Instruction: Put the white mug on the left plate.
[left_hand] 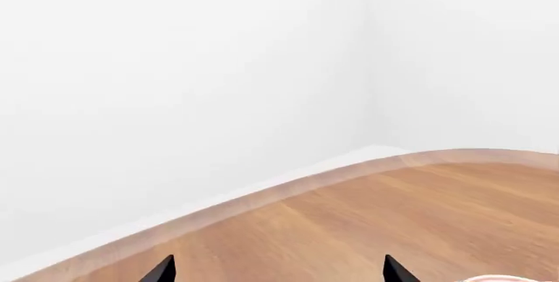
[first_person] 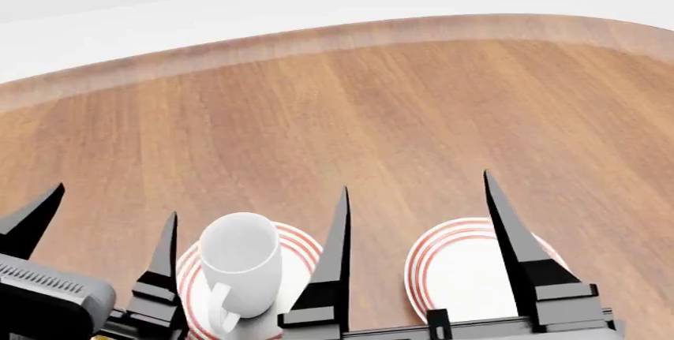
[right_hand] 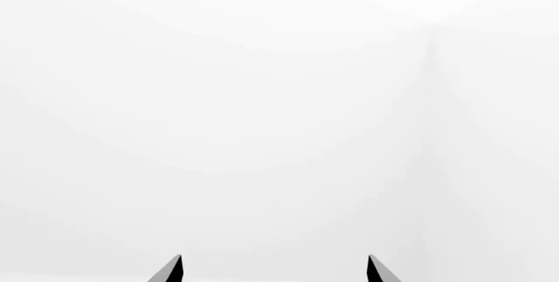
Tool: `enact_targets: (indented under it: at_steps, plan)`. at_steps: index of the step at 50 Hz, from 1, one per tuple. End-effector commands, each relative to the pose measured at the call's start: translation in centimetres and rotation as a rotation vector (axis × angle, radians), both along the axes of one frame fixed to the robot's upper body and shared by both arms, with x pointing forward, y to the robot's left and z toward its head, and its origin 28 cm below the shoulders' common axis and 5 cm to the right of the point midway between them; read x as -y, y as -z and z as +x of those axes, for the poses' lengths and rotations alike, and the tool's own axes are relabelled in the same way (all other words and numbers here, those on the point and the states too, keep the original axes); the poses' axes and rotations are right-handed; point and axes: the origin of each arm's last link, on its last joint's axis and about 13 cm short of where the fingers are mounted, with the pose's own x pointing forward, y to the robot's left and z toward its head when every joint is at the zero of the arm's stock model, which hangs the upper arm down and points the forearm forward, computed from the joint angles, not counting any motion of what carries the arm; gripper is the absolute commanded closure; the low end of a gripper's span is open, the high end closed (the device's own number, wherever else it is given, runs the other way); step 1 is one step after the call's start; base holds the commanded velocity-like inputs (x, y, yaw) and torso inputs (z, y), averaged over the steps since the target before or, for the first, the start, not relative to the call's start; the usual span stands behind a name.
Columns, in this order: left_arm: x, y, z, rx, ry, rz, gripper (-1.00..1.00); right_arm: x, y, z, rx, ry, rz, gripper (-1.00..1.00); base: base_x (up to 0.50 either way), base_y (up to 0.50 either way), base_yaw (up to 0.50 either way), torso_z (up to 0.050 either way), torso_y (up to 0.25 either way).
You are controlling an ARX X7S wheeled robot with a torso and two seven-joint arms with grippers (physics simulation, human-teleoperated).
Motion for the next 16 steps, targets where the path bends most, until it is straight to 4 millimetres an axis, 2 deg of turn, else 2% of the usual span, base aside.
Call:
enact_targets:
  at_steps: [1,16]
  plan:
    - [-0.6,-1.9,-1.2,0.103,-0.025,-0.024,-1.00,0.3,-0.5,-0.4,0.017,0.016,0.000,-1.00,0.00,0.00,0.00,0.000,0.000]
    - [-0.4,-4.3,-3.0,0.174,0.000,-0.040,-1.00,0.4,-0.6,-0.5,0.022,0.020,-0.002,-1.00,0.00,0.00,0.00,0.000,0.000]
